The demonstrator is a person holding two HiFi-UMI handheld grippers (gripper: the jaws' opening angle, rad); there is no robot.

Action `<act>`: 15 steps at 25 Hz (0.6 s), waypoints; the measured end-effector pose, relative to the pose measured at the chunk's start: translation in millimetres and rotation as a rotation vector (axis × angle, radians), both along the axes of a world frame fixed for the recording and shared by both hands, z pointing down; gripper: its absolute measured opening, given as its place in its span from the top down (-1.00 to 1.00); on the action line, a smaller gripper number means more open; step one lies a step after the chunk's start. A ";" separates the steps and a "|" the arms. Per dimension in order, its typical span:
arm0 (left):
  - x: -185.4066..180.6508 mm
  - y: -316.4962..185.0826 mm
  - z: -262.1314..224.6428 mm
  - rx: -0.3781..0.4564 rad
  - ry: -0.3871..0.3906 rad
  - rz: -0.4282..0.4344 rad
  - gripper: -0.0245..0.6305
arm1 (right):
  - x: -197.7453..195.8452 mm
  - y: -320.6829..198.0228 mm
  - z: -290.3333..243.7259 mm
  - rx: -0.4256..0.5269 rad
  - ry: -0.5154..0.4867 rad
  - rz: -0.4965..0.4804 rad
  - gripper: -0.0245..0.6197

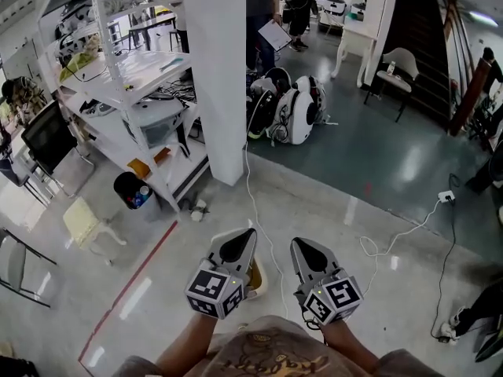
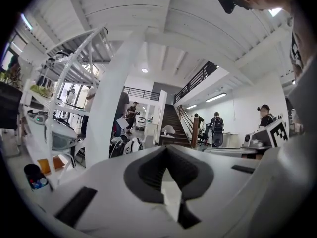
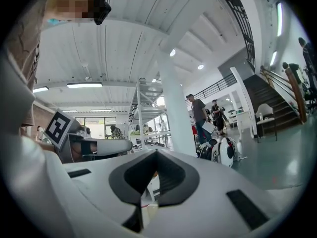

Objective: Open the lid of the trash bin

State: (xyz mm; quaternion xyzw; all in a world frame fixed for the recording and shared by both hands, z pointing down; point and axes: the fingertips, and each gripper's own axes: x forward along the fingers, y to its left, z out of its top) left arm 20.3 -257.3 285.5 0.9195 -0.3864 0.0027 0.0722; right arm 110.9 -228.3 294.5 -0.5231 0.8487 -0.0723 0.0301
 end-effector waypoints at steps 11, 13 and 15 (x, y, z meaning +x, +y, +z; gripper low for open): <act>7.3 -7.5 9.3 -0.036 0.017 0.023 0.90 | 7.3 -8.6 7.0 -0.029 -0.008 0.026 0.83; 7.2 -8.4 12.9 -0.044 0.012 0.023 0.90 | 8.7 -10.0 9.1 -0.035 -0.008 0.028 0.83; 7.1 -8.5 16.0 -0.050 0.007 0.025 0.90 | 10.3 -10.4 11.1 -0.041 -0.010 0.031 0.83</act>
